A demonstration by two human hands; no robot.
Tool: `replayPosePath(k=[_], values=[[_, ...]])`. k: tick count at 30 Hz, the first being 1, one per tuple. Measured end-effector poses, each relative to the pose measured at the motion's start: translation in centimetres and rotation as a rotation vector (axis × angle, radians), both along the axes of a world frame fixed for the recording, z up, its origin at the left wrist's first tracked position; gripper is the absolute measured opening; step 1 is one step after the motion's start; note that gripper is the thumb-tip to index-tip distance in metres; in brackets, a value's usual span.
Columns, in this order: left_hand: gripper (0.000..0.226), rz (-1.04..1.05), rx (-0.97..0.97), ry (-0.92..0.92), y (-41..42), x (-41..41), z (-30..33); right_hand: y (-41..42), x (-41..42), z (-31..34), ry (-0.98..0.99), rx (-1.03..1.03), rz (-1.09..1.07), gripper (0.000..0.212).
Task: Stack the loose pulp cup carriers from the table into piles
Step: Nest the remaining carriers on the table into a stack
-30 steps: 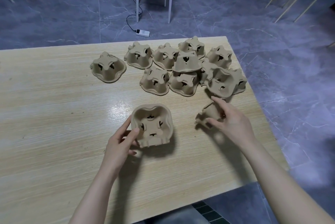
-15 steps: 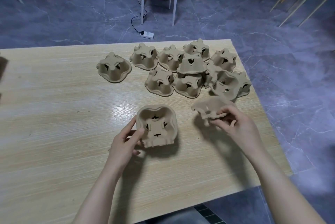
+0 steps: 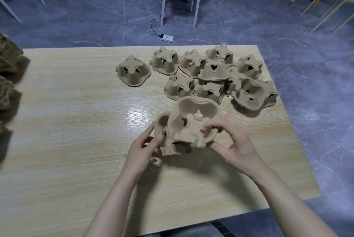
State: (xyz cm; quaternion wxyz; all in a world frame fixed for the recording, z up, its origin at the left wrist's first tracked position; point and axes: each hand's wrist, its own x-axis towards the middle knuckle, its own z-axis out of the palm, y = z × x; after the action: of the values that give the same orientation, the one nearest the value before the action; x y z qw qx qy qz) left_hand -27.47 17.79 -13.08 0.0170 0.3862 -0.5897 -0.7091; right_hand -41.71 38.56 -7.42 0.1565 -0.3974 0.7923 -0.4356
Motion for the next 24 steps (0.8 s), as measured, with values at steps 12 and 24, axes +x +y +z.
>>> replayPosePath(k=[12, 24], values=[[0.03, 0.145, -0.085, 0.119, -0.3, -0.3, 0.8, -1.1, 0.4, -1.6, -0.074, 0.202, 0.193, 0.041], [0.025, 0.127, -0.114, 0.133, -0.4, -0.2, 1.1, -2.3, 2.6, -2.1, -0.109, 0.013, -0.112, 0.038]])
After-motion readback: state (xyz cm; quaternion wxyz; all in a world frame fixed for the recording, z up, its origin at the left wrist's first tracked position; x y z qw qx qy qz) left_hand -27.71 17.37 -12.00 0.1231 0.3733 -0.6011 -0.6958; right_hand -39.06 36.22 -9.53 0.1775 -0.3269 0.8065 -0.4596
